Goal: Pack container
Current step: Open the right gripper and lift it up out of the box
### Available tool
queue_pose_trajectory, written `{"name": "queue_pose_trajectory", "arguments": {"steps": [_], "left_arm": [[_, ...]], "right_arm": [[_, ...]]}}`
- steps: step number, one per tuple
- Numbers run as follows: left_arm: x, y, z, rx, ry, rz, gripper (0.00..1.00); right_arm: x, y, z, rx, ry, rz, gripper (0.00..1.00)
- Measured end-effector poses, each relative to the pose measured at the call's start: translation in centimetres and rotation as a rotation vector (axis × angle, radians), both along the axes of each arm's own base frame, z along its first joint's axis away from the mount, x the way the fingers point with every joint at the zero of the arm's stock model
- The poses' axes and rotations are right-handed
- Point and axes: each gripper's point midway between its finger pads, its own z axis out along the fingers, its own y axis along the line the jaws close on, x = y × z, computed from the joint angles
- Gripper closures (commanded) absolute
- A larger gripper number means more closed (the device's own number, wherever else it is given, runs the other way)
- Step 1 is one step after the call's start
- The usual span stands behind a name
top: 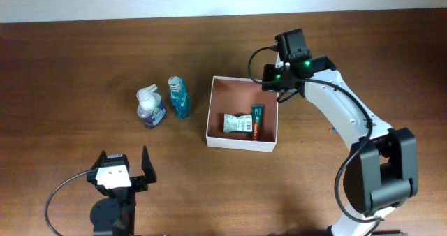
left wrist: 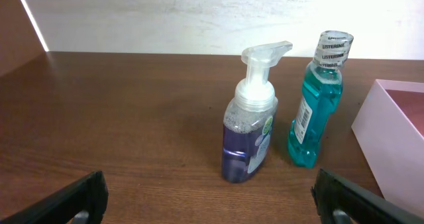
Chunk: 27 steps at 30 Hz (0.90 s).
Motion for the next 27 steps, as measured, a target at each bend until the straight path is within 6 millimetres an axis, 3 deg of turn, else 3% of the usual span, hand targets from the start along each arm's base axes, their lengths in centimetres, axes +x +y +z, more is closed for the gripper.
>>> {"name": "queue_pose_trajectory", "arguments": {"steps": [11,21,27], "left_arm": [[0.0,0.0,0.0,0.000,0.000,0.000,0.01],[0.0,0.0,0.0,0.000,0.000,0.000,0.01],[0.0,0.0,0.0,0.000,0.000,0.000,0.01]], "right_arm": [[0.2,-0.7,0.0,-0.026,-0.009,0.010,0.96],[0.4,-5.5,-0.4,-0.047,0.026,-0.093,0.96],[-0.6,-5.9,-1.1,-0.052,0.077,-0.105,0.96]]}}
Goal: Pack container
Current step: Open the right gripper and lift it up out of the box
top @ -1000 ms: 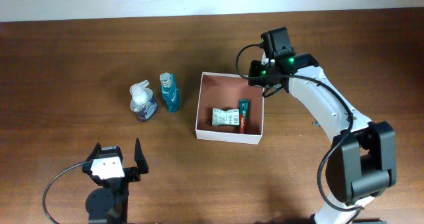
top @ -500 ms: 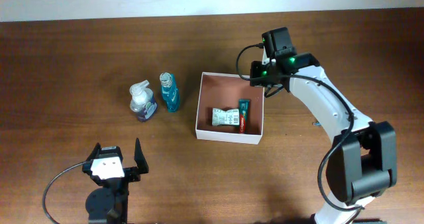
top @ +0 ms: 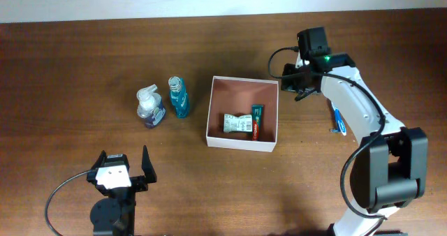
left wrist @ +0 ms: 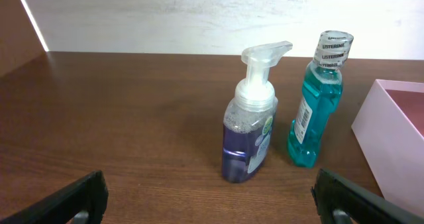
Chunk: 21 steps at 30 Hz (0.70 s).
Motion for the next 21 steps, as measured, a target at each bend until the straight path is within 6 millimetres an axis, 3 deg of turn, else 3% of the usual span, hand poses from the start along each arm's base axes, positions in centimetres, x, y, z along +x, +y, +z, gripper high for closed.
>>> {"name": "queue_pose_trajectory", "arguments": {"steps": [10,21], "left_arm": [[0.0,0.0,0.0,0.000,0.000,0.000,0.01],[0.0,0.0,0.0,0.000,0.000,0.000,0.01]], "right_arm": [[0.0,0.9,-2.6,0.056,0.064,-0.031,0.96],[1.5,2.9,-1.7,0.140,-0.014,0.067,0.96]]}}
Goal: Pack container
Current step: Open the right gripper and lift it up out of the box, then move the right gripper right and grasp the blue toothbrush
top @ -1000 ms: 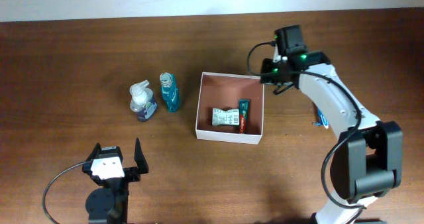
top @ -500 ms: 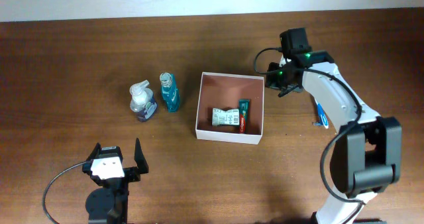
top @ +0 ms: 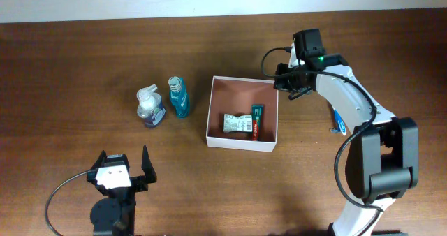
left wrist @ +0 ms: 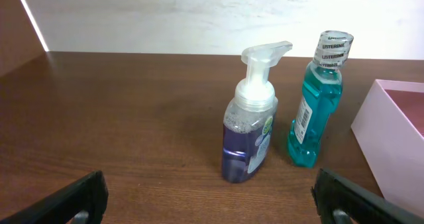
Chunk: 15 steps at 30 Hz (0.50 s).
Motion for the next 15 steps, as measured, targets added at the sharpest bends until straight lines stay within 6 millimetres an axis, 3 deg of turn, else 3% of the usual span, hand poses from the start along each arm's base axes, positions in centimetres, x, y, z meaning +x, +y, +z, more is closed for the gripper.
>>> {"name": "queue_pose_trajectory", "arguments": {"steps": [15], "left_arm": [[0.00,0.00,0.00,0.000,0.000,0.000,0.00]], "right_arm": [[0.30,0.67,0.42,0.034,-0.029,0.064,0.96]]}}
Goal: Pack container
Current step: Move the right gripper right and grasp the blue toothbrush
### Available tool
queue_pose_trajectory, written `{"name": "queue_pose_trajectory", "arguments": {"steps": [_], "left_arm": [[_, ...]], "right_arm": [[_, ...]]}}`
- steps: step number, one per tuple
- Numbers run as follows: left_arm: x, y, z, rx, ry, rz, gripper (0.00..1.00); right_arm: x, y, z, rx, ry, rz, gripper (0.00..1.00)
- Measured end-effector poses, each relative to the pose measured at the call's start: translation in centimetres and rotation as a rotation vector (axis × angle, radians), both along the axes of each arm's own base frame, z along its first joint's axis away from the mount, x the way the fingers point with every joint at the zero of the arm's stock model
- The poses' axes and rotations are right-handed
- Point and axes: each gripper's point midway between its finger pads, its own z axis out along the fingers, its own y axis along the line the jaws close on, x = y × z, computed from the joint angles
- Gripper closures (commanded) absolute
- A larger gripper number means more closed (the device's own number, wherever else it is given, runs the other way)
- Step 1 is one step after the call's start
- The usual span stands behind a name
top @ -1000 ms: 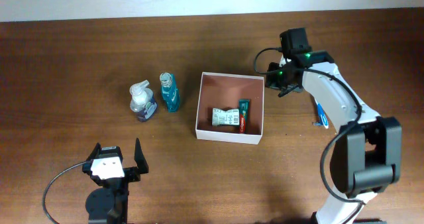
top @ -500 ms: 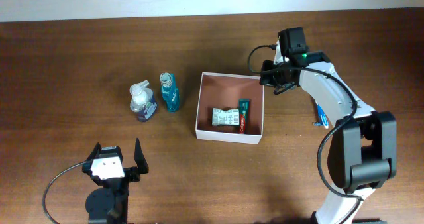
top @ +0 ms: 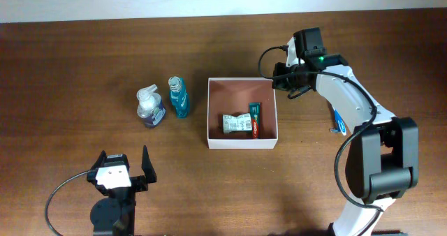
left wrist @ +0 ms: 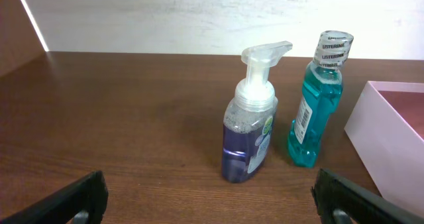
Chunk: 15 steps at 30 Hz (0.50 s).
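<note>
The white container (top: pixel 211 124) stands mid-table, holding a red-and-green toothpaste tube (top: pixel 256 120) and a white packet (top: pixel 237 123). To its left stand a purple pump soap bottle (top: pixel 149 108) (left wrist: pixel 249 134) and a teal mouthwash bottle (top: pixel 179 98) (left wrist: pixel 317 105). My right gripper (top: pixel 280 80) is at the container's far right corner; the overhead view does not show how its jaws stand. My left gripper (top: pixel 124 167) (left wrist: pixel 209 211) rests open near the front left, facing the two bottles, with nothing between its fingers (left wrist: pixel 74 197).
A blue, thin item (top: pixel 338 121) lies on the wood to the right, partly under my right arm. The container's pale side wall (left wrist: pixel 381 138) shows at the right of the left wrist view. A white wall borders the table's far edge.
The container has shifted slightly left and now sits square to the table. My right gripper has edged a little left at its far right corner. The left arm and both bottles have not moved.
My right gripper was over the container's far right corner, then off to the right of it, then back beside that corner. By now the container has been turned square and shifted a little left. The left gripper stayed open and still throughout.
</note>
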Motion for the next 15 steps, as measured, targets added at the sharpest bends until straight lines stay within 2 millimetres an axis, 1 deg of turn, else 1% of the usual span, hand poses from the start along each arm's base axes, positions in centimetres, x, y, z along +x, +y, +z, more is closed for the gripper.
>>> {"name": "queue_pose_trajectory", "arguments": {"steps": [3,5,7,10,11,13,15], "left_arm": [[0.0,0.0,0.0,0.000,0.000,0.000,0.01],[0.0,0.0,0.0,0.000,0.000,0.000,0.01],[0.0,0.0,0.0,0.000,0.000,0.000,0.01],[0.0,0.0,0.0,0.000,0.000,0.000,0.01],[0.0,0.0,0.0,0.000,0.000,0.000,0.01],[0.0,0.0,0.0,0.000,0.000,0.000,0.01],[0.0,0.0,0.0,0.000,0.000,0.000,0.01]], "right_arm": [[0.0,-1.3,-0.1,-0.008,0.006,-0.012,0.96],[-0.2,-3.2,-0.3,-0.018,0.022,-0.034,0.96],[-0.9,-5.7,-0.1,-0.029,0.051,-0.067,0.96],[-2.1,-9.9,1.0,-0.050,0.069,-0.123,0.96],[-2.5,-11.0,1.3,-0.056,0.076,-0.141,0.96],[-3.8,-13.9,1.8,-0.088,0.106,-0.191,0.96],[-5.2,-16.1,1.7,-0.121,0.148,-0.226,0.96]]}}
